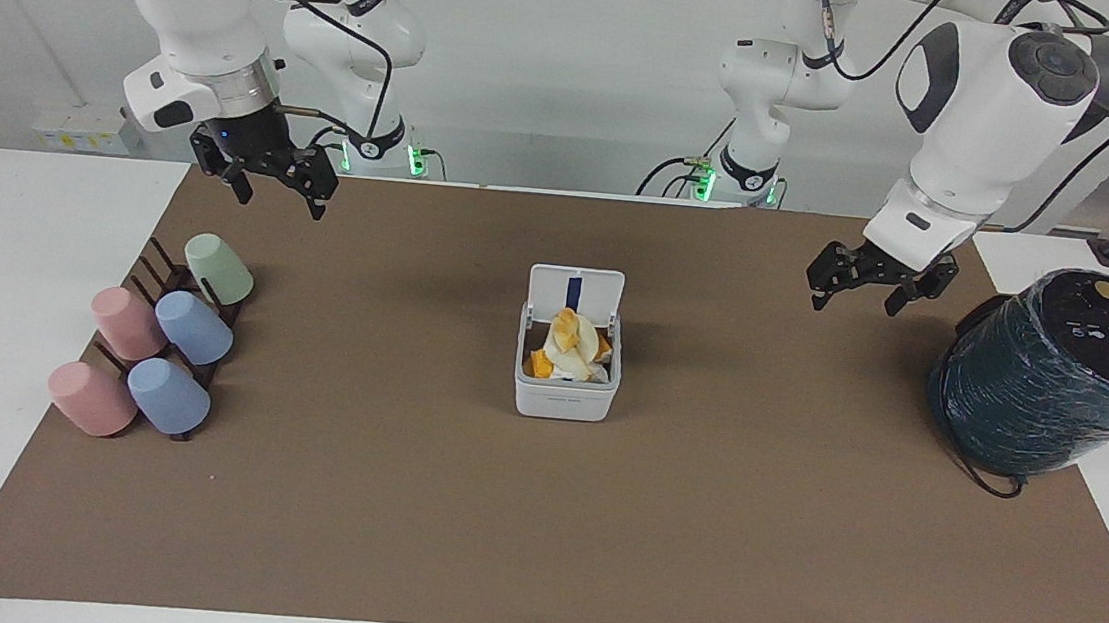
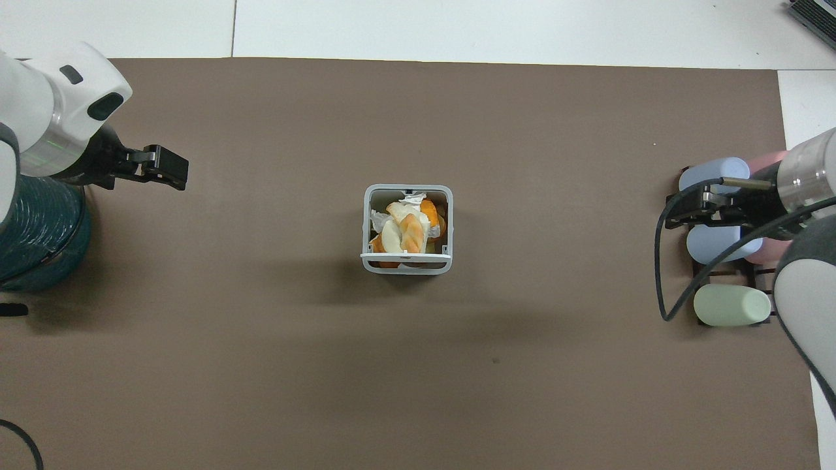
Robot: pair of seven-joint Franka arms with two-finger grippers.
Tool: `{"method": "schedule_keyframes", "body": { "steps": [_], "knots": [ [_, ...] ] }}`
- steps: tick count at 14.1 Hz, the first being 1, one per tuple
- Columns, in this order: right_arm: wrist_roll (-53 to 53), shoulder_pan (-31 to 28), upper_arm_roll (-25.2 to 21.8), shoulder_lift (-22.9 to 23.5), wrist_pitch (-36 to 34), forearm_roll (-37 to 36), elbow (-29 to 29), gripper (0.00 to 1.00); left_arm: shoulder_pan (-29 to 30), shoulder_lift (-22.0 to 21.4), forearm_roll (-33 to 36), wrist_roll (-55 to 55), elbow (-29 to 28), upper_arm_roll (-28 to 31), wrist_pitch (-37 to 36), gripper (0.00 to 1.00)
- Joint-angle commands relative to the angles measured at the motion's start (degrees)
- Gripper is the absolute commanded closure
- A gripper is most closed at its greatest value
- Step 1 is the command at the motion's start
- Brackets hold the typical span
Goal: Close trash can lid
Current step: 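Move the left gripper toward the open trash bin lid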
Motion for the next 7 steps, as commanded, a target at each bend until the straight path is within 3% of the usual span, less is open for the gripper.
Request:
{"method": "schedule_keyframes", "body": {
  "steps": [1,7],
  "knots": [
    [-1.6,-0.3,-0.2,-0.4,-0.1,0.7,-0.5,0.0,0.2,-2.0,-0.3,0.4,-2.6,0.1,1.5,0.0],
    [-1.6,-0.3,-0.1,-0.4,-0.1,0.7,-0.5,0.0,-1.4,-2.1,-0.7,-0.4,-3.2,-0.2,1.4,0.0]
  ]
}}
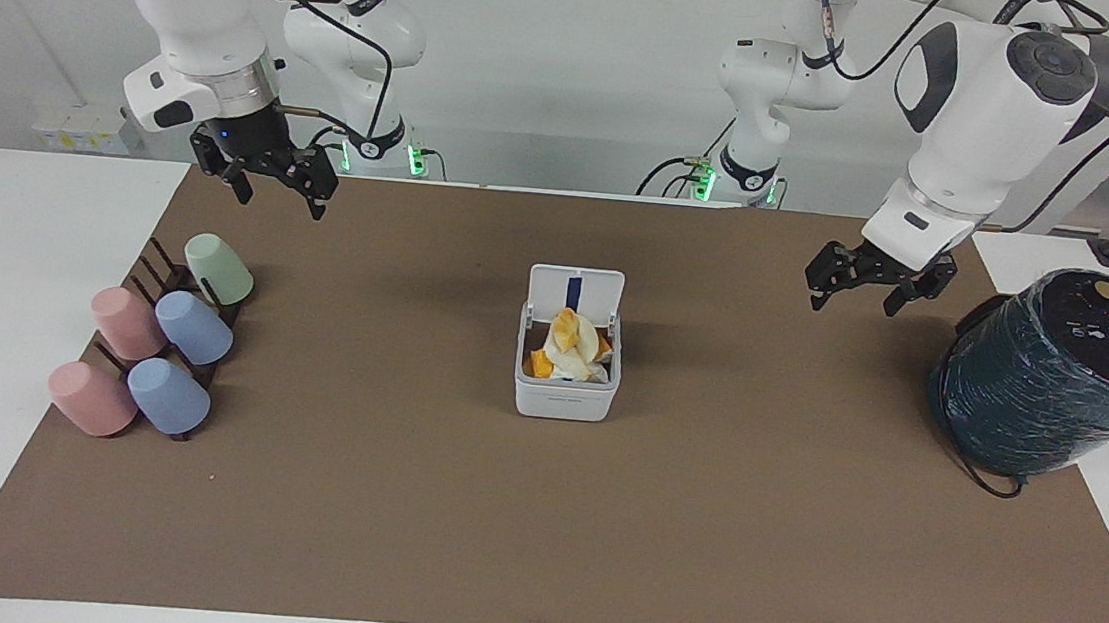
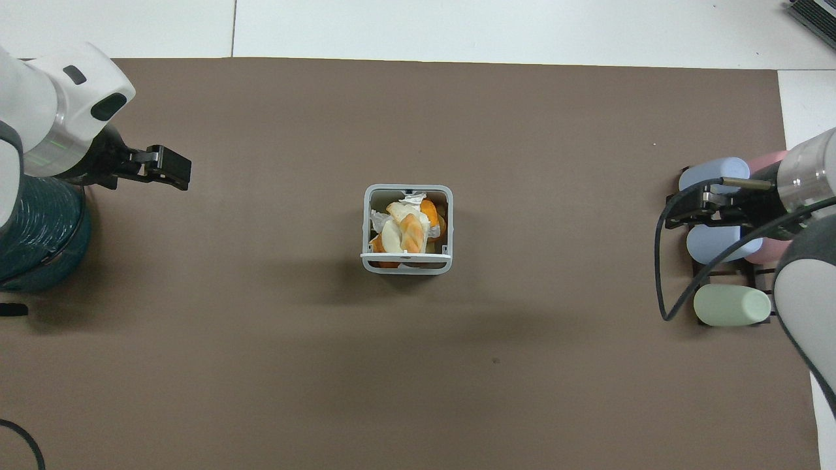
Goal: Close trash can lid
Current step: 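Move the left gripper toward the open trash bin lid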
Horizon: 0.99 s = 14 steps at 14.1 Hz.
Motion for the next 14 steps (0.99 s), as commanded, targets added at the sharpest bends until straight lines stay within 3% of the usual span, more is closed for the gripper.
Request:
{"method": "schedule_keyframes", "body": {
  "steps": [1,3,7,10,14],
  "knots": [
    [-1.6,-0.3,-0.2,-0.4,-0.1,0.7,-0.5,0.0,-2.7,-2.2,-1.0,-1.1,-3.4,0.3,1.5,0.0],
    [-1.6,-0.3,-0.2,-0.4,-0.1,0.7,-0.5,0.0,-4.2,-3.0,-1.6,-2.5,-4.8,0.1,1.6,0.0],
    [-1.6,-0.3,-0.2,-0.4,-0.1,0.6,-0.5,0.0,-12.1,-8.4,-3.0,-13.0,-16.9,0.1,10.1,0.0],
    [-1.6,-0.3,-0.2,-0.4,-0.1,0.7,-0.5,0.0,-17.4,-11.3,-3.0,-17.7,-22.3,0.1,11.4,0.0],
    [-1.6,-0.3,-0.2,-0.4,-0.1,0.7,-0.5,0.0,-24.1,-13.4,-3.8,-24.2,-25.9,0.1,11.7,0.21]
  ]
}}
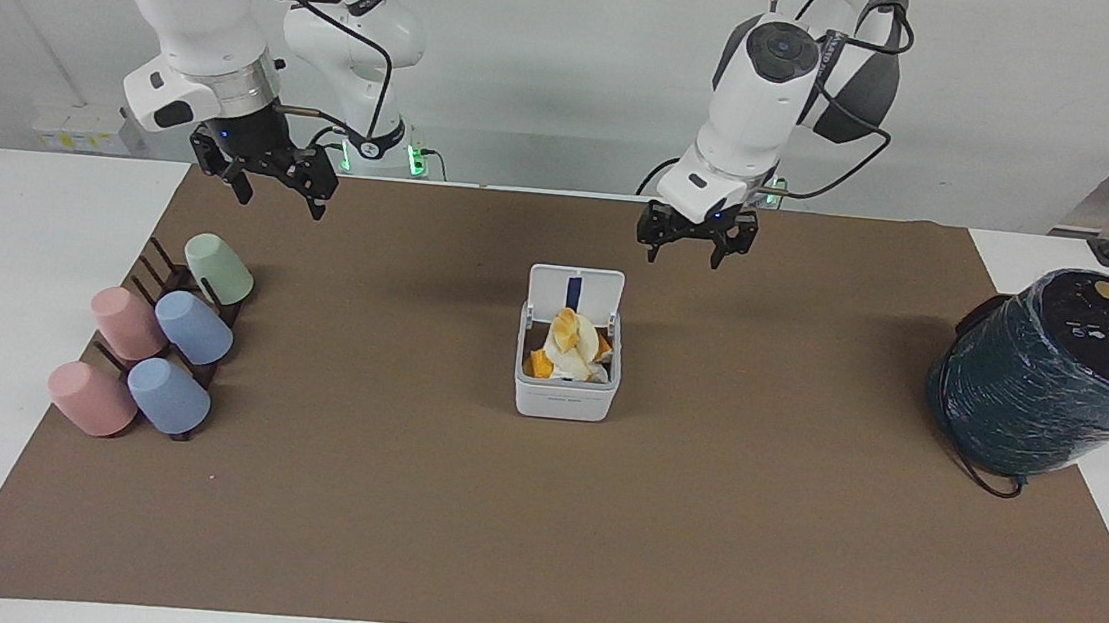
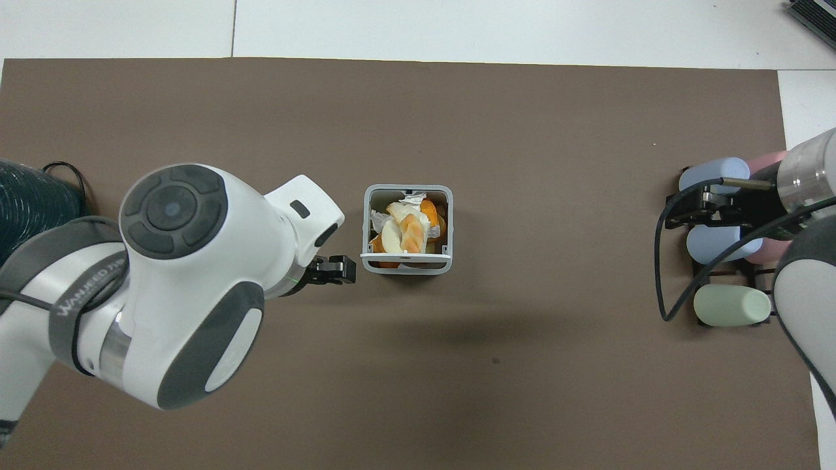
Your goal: Close trash can lid
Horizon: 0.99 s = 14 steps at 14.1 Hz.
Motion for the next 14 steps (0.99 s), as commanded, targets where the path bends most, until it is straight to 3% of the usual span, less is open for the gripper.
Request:
{"method": "schedule_keyframes", "body": {
  "steps": [1,3,7,12,14],
  "knots": [
    [-1.6,-0.3,-0.1,-0.4,-0.1,0.7,-0.5,0.0,-4.5,-3.3,-0.7,-5.0,-4.8,1.0,3.6,0.28],
    [-1.6,-0.3,-0.2,-0.4,-0.1,0.6,-0.5,0.0,-7.2,-3.1,-1.7,-10.5,-6.1,1.0,8.0,0.43],
    [-1.6,-0.3,-0.2,-0.4,-0.1,0.7,-0.5,0.0,-9.9,-2.4,-3.4,-15.5,-8.4,1.0,15.7,0.62],
    [-1.6,-0.3,-0.1,-0.4,-0.1,0.7,-0.5,0.0,-10.4,-0.1,-6.1,-16.1,-9.6,1.0,25.8,0.63],
    [-1.6,-0.3,-0.1,-0.4,-0.1,0.7,-0.5,0.0,-10.0,1.2,-8.0,-16.0,-9.5,1.1,30.1,0.69]
  ]
}}
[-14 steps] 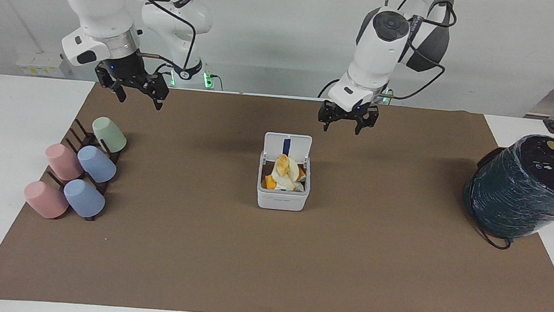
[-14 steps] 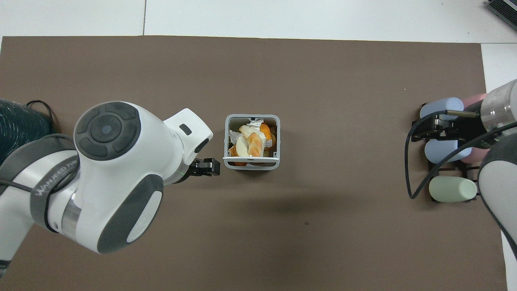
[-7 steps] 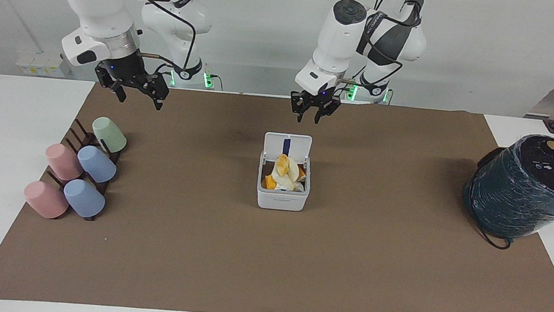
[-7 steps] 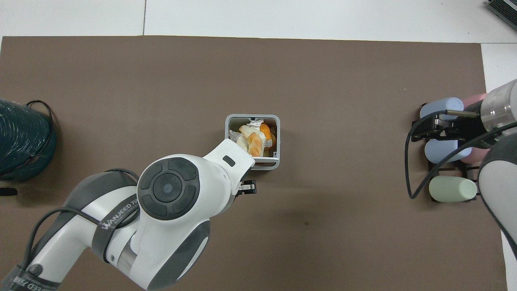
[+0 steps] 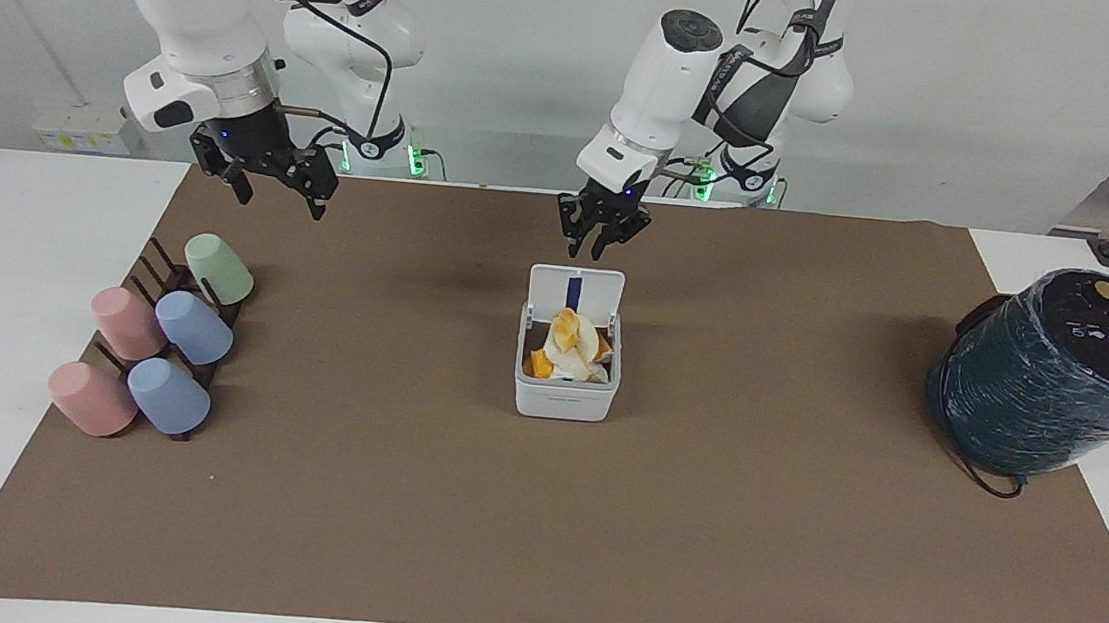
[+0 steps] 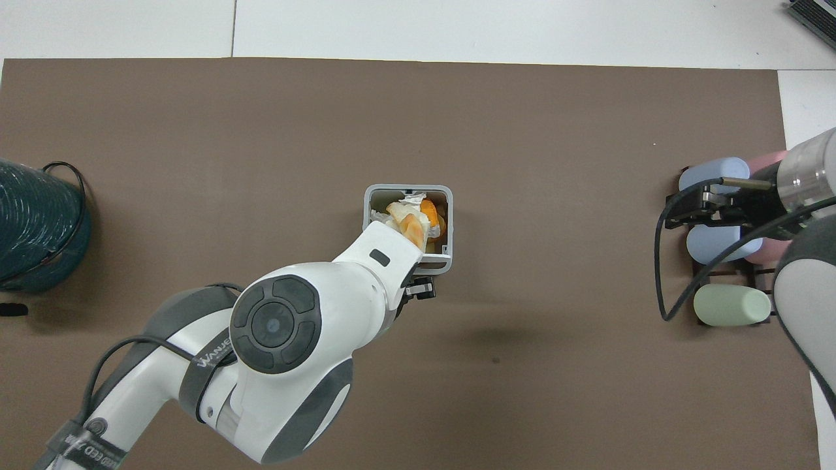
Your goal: Close trash can lid
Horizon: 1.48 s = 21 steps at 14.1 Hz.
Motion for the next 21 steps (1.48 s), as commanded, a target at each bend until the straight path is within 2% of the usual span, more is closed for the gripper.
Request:
{"method": "schedule_keyframes", "body": {
  "steps": [1,4,7,13,17,21],
  "knots": [
    [-1.6,-0.3,-0.1,-0.4,-0.1,0.6,-0.5,0.0,-0.3,2.1,-2.4,-0.5,-0.3,0.8,6.5,0.73],
    [-1.6,-0.3,-0.1,-0.4,-0.1,0.7,-0.6,0.0,0.3,4.9,-4.1,-0.6,1.0,0.8,12.8,0.86],
    [-1.6,-0.3,-0.1,-0.4,-0.1,0.6,-0.5,0.0,2.1,6.7,-4.4,-0.5,4.0,0.8,13.3,0.96],
    [-1.6,-0.3,-0.2,-0.4,-0.1,0.7,-0.5,0.0,3.4,11.2,-6.4,-0.3,7.3,0.8,18.0,1.0],
    [-1.6,-0.3,-0.1,-0.4,-0.1,0.7,-0.5,0.0,3.9,16.5,-6.3,-0.3,11.0,0.8,19.1,1.0],
    [-1.6,-0.3,-0.1,-0.4,-0.1,0.6,-0.5,0.0,4.0,18.5,-6.2,0.1,11.1,0.8,21.2,1.0]
  ]
}}
